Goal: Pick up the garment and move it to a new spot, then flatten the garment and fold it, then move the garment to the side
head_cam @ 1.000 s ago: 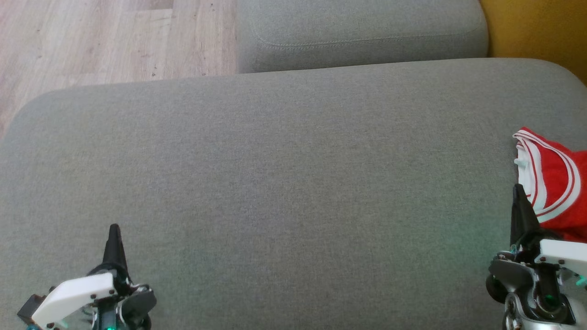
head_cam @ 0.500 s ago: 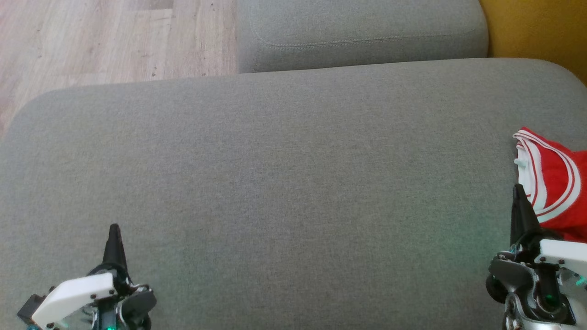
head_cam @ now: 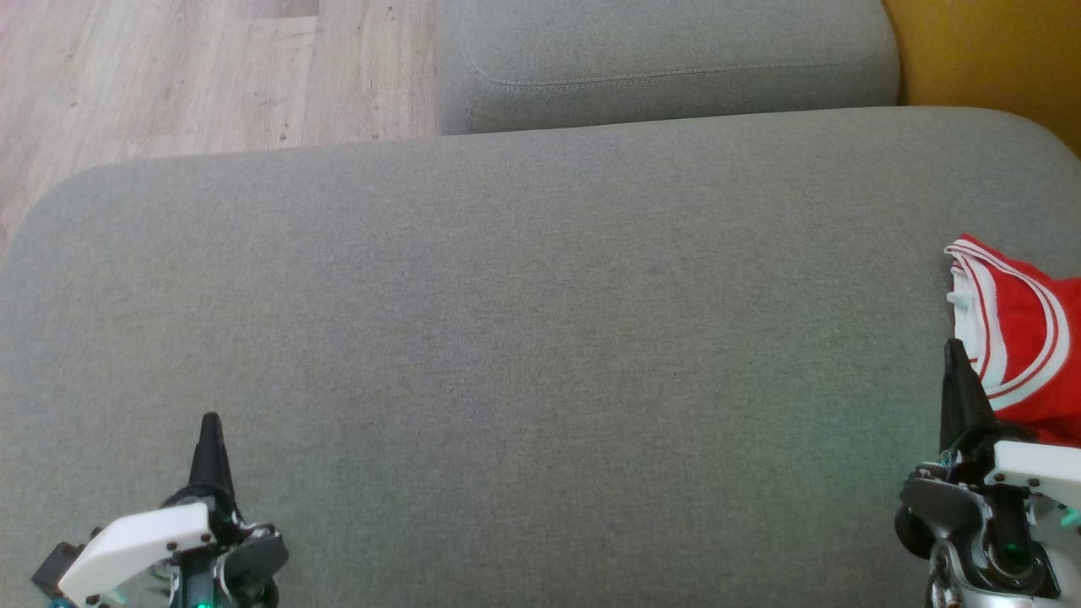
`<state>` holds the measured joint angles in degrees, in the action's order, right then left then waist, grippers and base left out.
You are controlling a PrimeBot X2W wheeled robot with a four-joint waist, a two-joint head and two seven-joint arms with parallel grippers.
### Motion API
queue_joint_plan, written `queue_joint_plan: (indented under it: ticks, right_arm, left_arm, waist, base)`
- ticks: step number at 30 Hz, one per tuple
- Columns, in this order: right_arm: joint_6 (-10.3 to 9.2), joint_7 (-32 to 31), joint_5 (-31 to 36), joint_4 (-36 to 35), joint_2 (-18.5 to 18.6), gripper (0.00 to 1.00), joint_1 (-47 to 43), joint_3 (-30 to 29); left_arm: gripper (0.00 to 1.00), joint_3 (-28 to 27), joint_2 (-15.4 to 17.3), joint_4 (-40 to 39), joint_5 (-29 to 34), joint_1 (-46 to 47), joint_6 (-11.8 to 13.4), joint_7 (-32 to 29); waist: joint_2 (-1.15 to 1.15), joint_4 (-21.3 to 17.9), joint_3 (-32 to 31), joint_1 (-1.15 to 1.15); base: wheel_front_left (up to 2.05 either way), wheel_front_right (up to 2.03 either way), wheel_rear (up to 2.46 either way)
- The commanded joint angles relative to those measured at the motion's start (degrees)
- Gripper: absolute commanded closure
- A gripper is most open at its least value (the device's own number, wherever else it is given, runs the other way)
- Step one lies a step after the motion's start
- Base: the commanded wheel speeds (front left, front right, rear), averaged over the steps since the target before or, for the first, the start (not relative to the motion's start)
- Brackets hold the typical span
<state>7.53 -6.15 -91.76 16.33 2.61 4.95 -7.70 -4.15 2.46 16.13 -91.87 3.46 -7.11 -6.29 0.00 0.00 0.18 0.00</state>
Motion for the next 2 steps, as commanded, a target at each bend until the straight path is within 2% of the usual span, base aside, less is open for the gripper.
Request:
queue_joint_plan:
  ticks: [1,2]
  right_arm:
    - [-0.04,-0.34,-0.41,-2.31,0.27,1.00,1.24,1.18]
    - [-0.04,-0.34,-0.41,-2.31,0.27,1.00,1.24,1.18]
  left_arm:
    - [1.00,-2.36,0.42,-2.08,-0.31,2.73,-0.37,-0.19]
    - [1.00,-2.36,0.42,-2.08,-0.31,2.73,-0.37,-0.19]
  waist:
    - [0.00,0.00,0.00,0.00]
    - [0.00,0.00,0.00,0.00]
  base:
    - [0.00,0.00,0.00]
    - [0.00,0.00,0.00]
